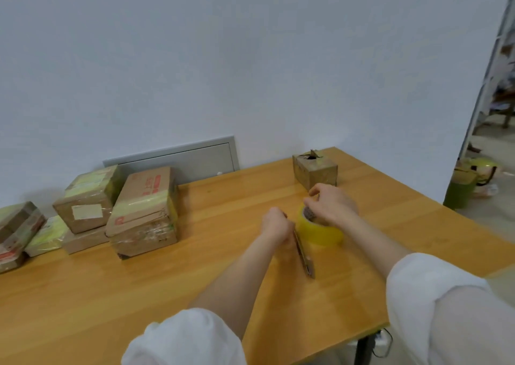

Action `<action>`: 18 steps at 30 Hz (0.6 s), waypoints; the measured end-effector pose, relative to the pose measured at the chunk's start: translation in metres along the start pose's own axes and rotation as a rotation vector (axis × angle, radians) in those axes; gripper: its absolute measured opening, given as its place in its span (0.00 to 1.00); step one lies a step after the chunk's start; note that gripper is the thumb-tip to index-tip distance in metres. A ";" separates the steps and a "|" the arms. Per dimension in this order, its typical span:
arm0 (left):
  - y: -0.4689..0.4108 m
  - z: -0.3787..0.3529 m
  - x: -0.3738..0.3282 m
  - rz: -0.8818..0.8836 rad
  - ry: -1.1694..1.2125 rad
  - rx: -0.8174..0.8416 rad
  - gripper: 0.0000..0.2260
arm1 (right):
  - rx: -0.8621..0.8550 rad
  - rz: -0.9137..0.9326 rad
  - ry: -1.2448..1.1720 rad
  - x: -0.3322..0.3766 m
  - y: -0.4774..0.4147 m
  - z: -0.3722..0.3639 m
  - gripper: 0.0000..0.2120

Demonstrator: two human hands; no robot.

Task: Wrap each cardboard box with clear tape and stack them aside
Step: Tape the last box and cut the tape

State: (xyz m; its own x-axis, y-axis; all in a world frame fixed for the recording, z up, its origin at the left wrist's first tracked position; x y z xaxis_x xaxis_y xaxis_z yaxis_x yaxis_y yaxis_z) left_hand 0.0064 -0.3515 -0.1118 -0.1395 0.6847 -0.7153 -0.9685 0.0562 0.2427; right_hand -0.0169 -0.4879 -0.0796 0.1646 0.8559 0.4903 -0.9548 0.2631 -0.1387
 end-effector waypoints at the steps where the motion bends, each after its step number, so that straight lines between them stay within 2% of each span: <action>1: -0.008 0.000 -0.006 -0.013 -0.029 -0.038 0.11 | -0.037 -0.022 -0.043 -0.003 -0.009 0.004 0.18; 5: -0.031 0.002 -0.040 -0.142 -0.002 -0.034 0.17 | -0.094 -0.137 -0.150 -0.016 -0.048 0.007 0.24; 9: -0.060 -0.008 -0.071 -0.149 0.082 0.068 0.22 | -0.110 -0.241 -0.188 -0.028 -0.090 0.000 0.29; 13: -0.075 -0.018 -0.091 -0.164 0.171 0.130 0.23 | -0.156 -0.320 -0.227 -0.033 -0.119 -0.004 0.30; 18: -0.099 -0.022 -0.090 -0.147 0.233 0.175 0.18 | -0.139 -0.361 -0.311 -0.027 -0.131 -0.014 0.28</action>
State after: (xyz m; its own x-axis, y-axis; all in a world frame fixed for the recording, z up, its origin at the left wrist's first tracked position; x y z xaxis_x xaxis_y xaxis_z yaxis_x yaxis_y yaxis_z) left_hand 0.1104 -0.4349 -0.0856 -0.0640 0.4761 -0.8770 -0.9343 0.2803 0.2203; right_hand 0.1069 -0.5393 -0.0866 0.3765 0.5315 0.7588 -0.8049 0.5932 -0.0161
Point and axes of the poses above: each hand's wrist, its own y-axis away from the middle knuckle, its own z-axis out of the back of the hand, x = y × z, the point moved 3 cm from there along -y, towards the middle knuckle, and after that the axes turned 5 degrees about z, right-handed, at the moved point
